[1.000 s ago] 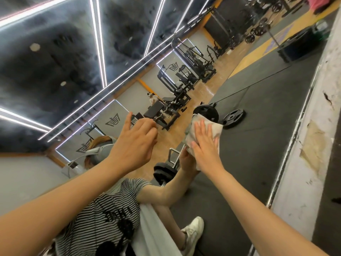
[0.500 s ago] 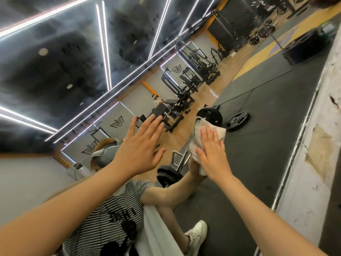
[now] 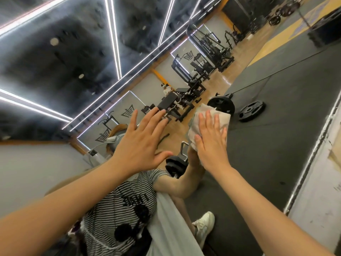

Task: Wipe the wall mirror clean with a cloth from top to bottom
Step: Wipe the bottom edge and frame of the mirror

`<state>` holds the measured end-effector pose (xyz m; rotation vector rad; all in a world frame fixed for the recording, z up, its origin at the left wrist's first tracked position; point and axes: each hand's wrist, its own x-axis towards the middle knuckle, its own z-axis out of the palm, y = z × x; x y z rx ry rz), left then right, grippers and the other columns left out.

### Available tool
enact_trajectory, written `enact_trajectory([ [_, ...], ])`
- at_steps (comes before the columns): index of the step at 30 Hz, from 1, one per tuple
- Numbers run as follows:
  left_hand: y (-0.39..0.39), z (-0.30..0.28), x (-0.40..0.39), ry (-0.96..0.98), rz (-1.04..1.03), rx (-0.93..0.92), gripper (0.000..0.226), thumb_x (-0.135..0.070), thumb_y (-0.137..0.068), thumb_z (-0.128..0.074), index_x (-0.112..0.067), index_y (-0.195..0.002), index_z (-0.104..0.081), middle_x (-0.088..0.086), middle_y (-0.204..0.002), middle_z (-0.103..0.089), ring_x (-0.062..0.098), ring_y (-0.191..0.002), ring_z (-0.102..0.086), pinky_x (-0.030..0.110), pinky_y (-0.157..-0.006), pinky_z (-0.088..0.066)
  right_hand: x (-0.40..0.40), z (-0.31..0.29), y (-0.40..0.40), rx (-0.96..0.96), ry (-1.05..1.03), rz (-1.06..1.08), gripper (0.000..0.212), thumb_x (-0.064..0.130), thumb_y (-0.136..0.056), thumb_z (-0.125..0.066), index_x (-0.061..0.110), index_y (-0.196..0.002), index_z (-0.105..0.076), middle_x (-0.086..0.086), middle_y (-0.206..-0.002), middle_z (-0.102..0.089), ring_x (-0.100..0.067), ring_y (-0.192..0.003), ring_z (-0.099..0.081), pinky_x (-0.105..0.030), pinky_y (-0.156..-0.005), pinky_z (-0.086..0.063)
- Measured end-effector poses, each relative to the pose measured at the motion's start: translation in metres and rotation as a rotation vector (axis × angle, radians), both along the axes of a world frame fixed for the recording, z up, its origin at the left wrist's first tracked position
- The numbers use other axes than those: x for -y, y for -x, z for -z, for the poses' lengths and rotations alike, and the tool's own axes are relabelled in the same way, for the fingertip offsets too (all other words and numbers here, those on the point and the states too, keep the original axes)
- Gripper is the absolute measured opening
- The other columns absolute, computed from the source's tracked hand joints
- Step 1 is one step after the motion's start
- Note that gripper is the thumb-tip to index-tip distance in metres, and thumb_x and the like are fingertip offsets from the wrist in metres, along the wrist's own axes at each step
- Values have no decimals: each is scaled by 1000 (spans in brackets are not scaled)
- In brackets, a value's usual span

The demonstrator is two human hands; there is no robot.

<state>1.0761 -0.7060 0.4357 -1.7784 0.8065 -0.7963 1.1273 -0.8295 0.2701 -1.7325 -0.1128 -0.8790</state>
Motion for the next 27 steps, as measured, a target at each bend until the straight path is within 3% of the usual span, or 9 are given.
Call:
enact_trajectory([
  [3, 3, -1, 1, -40, -51, -8, 92, -73, -85, -30, -8, -149, -31, 14, -155, -30, 27, -145, -19, 61, -114, -10, 5, -16, -1, 100, 86, -73, 62, 51, -85, 1, 33, -144, 13, 17, -147, 26, -7, -136, 33, -38, -110, 23],
  [8, 6, -2, 3, -122, -115, 7, 98, -77, -84, -27, -4, -149, -32, 16, -157, -26, 29, -147, -19, 62, -115, -2, 14, -30, -10, 177, 228, -44, 59, 47, -86, 3, 32, -143, 13, 16, -148, 24, -9, -137, 30, -31, -102, 34],
  [12, 7, -3, 4, -143, -148, 16, 98, -76, -84, -31, -3, -150, -30, 18, -158, -23, 30, -147, -18, 64, -114, -2, 15, -49, -18, 223, 242, -1, 56, 42, -93, -5, 27, -146, 8, 9, -152, 18, -15, -142, 21, -44, -111, 19],
  [15, 6, -3, 4, -126, -148, 5, 99, -75, -83, -39, -4, -151, -26, 16, -159, -18, 29, -148, -14, 63, -115, -1, 11, -51, -24, 291, 214, 83, 59, 36, -97, -23, 20, -153, -13, -2, -161, -11, -23, -148, -2, -51, -115, 2],
  [19, 7, -3, 6, -117, -164, -7, 100, -74, -81, -43, -4, -151, -25, 14, -159, -16, 28, -148, -14, 63, -115, 0, 19, -24, -31, 328, 186, 152, 56, 32, -97, -31, 18, -151, -25, -7, -158, -27, -26, -145, -14, -43, -116, -1],
  [22, 8, -5, 7, -127, -202, -21, 103, -78, -81, -39, -4, -151, -24, 14, -160, -15, 30, -148, -14, 64, -114, -1, 26, 8, -35, 255, 145, 172, 58, 30, -95, -32, 20, -151, -20, -7, -157, -26, -24, -146, -10, -39, -117, 3],
  [27, 10, -7, 8, -125, -250, -62, 109, -84, -79, -35, -3, -151, -24, 16, -159, -14, 31, -149, -12, 66, -113, -3, 31, 37, -38, 209, 180, 134, 61, 32, -97, -30, 24, -154, -9, 1, -159, -13, -12, -148, 11, -37, -119, 10],
])
